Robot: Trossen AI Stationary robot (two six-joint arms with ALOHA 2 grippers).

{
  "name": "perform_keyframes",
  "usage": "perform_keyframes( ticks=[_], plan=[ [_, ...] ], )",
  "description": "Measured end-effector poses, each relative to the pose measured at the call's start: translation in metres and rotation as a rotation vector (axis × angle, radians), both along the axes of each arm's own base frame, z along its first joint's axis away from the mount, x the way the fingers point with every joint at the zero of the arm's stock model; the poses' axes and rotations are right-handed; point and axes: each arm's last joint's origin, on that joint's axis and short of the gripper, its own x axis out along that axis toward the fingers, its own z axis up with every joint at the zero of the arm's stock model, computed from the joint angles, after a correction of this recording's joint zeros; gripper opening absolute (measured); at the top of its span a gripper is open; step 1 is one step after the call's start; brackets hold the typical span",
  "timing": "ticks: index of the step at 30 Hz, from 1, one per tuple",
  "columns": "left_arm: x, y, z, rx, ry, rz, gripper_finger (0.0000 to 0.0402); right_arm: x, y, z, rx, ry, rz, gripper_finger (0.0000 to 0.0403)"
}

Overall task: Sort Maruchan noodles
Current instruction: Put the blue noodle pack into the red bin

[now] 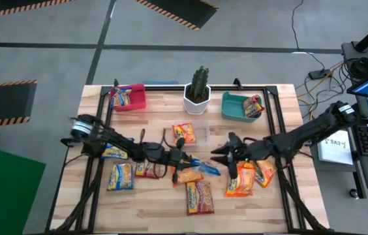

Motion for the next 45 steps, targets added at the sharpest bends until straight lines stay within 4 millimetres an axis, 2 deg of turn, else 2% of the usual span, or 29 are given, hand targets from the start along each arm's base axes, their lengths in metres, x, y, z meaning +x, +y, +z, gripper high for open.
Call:
perform_keyframes(
  ticks=[5,8,11,14,17,19,25,27,31,35,39,45],
  plan=[
    [-0.037,0.015,0.023,0.025,-0.058,0.168,0.0002,-0.023,-0.012,0.027,0.009,-0.105,-0.099,0.0185],
    [-0.067,0.029,0.036,0.022,-0.100,0.370,0.0002,-0.035,-0.017,0.038,-0.012,-0.153,-0.132,0.0198],
    [-0.098,0.047,0.044,-0.006,-0.122,0.681,0.0002,-0.040,-0.019,0.041,-0.043,-0.171,-0.133,0.0200],
    [-0.129,0.063,0.045,-0.066,-0.122,1.072,0.0001,-0.038,-0.019,0.037,-0.071,-0.152,-0.146,0.0198],
    [-0.157,0.078,0.037,-0.136,-0.100,1.472,0.0001,-0.032,-0.017,0.030,-0.097,-0.116,-0.146,0.0195],
    [-0.172,0.087,0.029,-0.190,-0.123,1.615,0.0003,-0.028,-0.016,0.024,-0.115,-0.089,-0.157,0.0195],
    [-0.195,0.114,0.012,-0.340,-0.283,1.733,0.0005,-0.016,-0.013,0.008,-0.165,-0.016,-0.214,0.0194],
    [-0.198,0.123,0.011,-0.367,-0.325,1.768,0.0005,-0.013,-0.012,0.004,-0.177,0.001,-0.228,0.0194],
    [-0.199,0.139,0.009,-0.457,-0.427,1.708,0.0006,-0.009,-0.011,-0.001,-0.194,0.023,-0.237,0.0194],
    [-0.202,0.153,0.006,-0.507,-0.500,1.762,0.0006,-0.009,-0.011,-0.002,-0.220,0.031,-0.245,0.0194],
    [-0.200,0.162,0.005,-0.534,-0.534,1.783,0.0007,-0.009,-0.011,-0.002,-0.238,0.033,-0.249,0.0194],
    [-0.185,0.180,0.009,-0.514,-0.528,1.833,0.0007,-0.009,-0.011,-0.002,-0.257,0.038,-0.244,0.0194]
  ],
)
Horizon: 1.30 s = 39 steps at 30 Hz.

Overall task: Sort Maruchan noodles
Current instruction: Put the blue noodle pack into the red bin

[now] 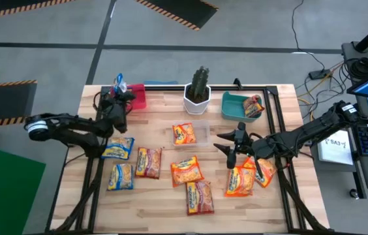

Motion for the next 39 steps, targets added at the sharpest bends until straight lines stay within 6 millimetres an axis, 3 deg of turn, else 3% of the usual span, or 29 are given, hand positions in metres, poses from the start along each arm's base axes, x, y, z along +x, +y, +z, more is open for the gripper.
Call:
perform_keyframes(
  ticks=[7,16,20,28,35,39],
  plan=[
    [0.024,0.007,0.016,-0.005,0.131,-0.049,0.0008,0.000,0.000,0.000,-0.008,0.004,0.002,0.0194],
    [0.032,0.003,0.077,-0.042,0.383,-0.021,0.0003,-0.001,0.000,-0.003,-0.030,0.035,0.006,0.0194],
    [0.037,0.007,0.102,-0.138,0.538,-0.104,0.0002,-0.001,0.000,-0.003,-0.038,0.039,0.007,0.0194],
    [0.018,0.050,0.144,-0.615,0.628,-0.447,0.0005,-0.001,0.000,-0.003,-0.040,0.039,0.008,0.0194],
    [0.014,0.086,0.152,-0.852,0.697,-0.509,0.0005,-0.001,0.000,-0.003,-0.042,0.039,0.009,0.0194],
    [0.020,0.098,0.145,-0.973,0.758,-0.511,0.0005,-0.001,0.000,-0.003,-0.045,0.040,0.010,0.0194]
  ],
)
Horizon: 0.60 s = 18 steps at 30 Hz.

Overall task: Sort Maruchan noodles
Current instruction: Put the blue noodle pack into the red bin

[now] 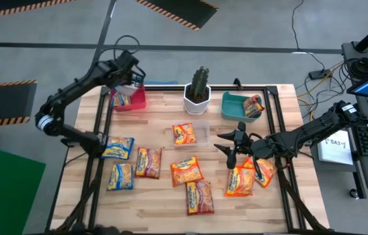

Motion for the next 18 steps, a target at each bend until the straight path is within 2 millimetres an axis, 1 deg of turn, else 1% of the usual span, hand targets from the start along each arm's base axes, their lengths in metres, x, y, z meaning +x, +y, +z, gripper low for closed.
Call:
perform_keyframes(
  ticks=[7,9,18],
  plan=[
    [0.009,0.012,-0.025,-0.225,0.207,0.001,0.0004,0.000,0.000,0.001,-0.008,0.000,0.003,0.0194],
    [0.012,0.016,-0.032,-0.252,0.246,0.007,0.0004,0.000,0.000,0.001,-0.008,0.000,0.003,0.0194],
    [0.025,0.044,-0.064,-0.345,0.324,0.033,0.0004,0.000,0.000,0.001,-0.006,-0.002,0.003,0.0194]
  ],
)
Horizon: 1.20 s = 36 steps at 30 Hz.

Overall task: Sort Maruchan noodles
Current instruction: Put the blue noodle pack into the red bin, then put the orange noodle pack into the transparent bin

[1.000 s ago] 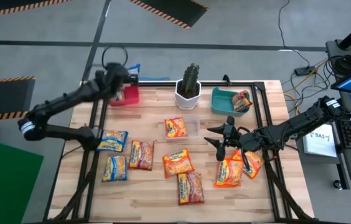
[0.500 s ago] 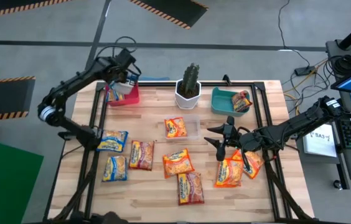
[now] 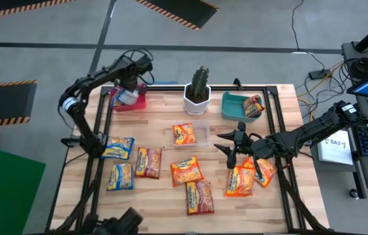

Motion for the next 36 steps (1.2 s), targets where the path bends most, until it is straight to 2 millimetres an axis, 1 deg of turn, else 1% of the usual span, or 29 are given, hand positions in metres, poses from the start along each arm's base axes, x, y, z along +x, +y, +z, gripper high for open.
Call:
perform_keyframes(
  ticks=[3,6,10,16,20,26,29,31,33,36],
  plan=[
    [-0.001,0.006,-0.012,-0.044,0.055,0.014,0.0004,0.000,0.000,0.000,0.001,0.000,0.000,0.0194],
    [-0.002,0.010,-0.020,-0.045,0.116,0.022,0.0007,0.000,0.000,0.000,0.001,-0.001,0.000,0.0194],
    [-0.003,0.013,-0.026,-0.030,0.166,0.042,0.0014,0.000,0.000,0.001,-0.006,0.001,0.002,0.0194],
    [-0.005,0.016,-0.028,-0.017,0.197,0.047,0.0030,0.000,0.000,0.001,-0.010,0.002,0.002,0.0194],
    [-0.006,0.016,-0.026,0.002,0.239,0.021,0.0059,0.000,0.000,0.001,-0.010,0.002,0.003,0.0194],
    [-0.005,0.013,-0.022,-0.010,0.249,-0.031,0.0123,0.000,0.000,0.001,-0.012,0.002,0.003,0.0194],
    [-0.001,0.006,-0.015,-0.005,0.247,-0.078,0.0150,0.000,0.000,0.001,-0.007,0.001,0.002,0.0194],
    [0.004,-0.002,-0.008,0.005,0.241,-0.123,0.0162,0.000,0.000,0.001,-0.001,-0.001,0.000,0.0194],
    [0.011,-0.014,0.000,0.023,0.228,-0.172,0.0170,0.000,0.000,0.001,0.002,-0.002,-0.001,0.0194],
    [0.025,-0.039,0.014,0.066,0.186,-0.258,0.0172,0.000,0.000,0.000,0.026,-0.008,-0.005,0.0194]
  ],
)
